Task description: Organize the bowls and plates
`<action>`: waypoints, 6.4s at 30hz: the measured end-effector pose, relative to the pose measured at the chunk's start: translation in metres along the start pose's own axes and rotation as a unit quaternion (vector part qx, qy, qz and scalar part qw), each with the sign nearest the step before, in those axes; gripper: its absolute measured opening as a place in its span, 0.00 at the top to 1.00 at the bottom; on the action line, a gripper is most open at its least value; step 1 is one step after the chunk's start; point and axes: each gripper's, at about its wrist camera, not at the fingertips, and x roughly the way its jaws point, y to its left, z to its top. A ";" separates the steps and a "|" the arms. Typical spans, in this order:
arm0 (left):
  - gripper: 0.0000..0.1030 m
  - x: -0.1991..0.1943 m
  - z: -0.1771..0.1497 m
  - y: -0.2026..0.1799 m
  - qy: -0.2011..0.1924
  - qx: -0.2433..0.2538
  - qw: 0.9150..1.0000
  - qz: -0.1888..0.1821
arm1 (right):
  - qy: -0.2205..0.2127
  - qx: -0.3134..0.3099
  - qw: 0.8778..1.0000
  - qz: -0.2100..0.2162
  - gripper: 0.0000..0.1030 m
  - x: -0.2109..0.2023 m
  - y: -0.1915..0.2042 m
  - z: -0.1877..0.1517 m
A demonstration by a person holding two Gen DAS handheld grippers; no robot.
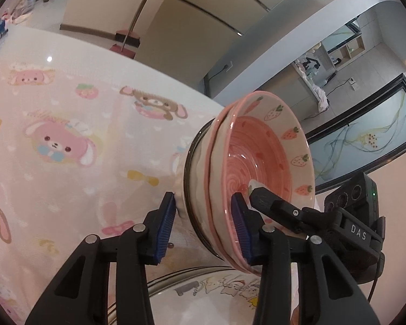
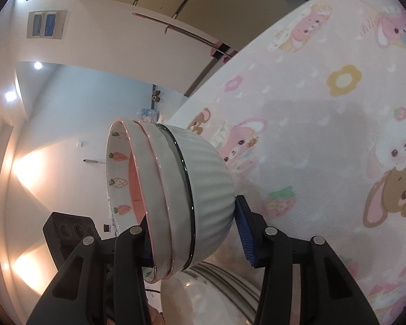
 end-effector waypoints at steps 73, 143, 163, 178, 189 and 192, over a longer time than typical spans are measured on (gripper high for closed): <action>0.68 -0.125 -0.131 -0.025 -0.022 0.014 0.998 0.064 | 0.028 -0.045 0.998 -0.022 0.53 -0.073 0.042 -0.170; 0.28 -0.206 -0.166 -0.061 -0.262 0.190 0.935 0.145 | -0.153 -0.265 0.938 -0.164 0.30 -0.144 0.104 -0.214; 0.00 -0.284 -0.216 -0.071 -0.462 0.290 0.827 0.137 | -0.419 -0.402 0.803 -0.133 0.00 -0.225 0.148 -0.298; 0.00 -0.270 -0.252 -0.068 -0.468 0.319 0.816 0.114 | -0.444 -0.418 0.783 -0.121 0.00 -0.223 0.135 -0.324; 0.00 -0.238 -0.262 -0.049 -0.456 0.303 0.827 0.125 | -0.448 -0.421 0.777 -0.138 0.00 -0.202 0.112 -0.332; 0.00 -0.233 -0.264 -0.041 -0.461 0.296 0.825 0.138 | -0.445 -0.418 0.779 -0.144 0.00 -0.197 0.105 -0.332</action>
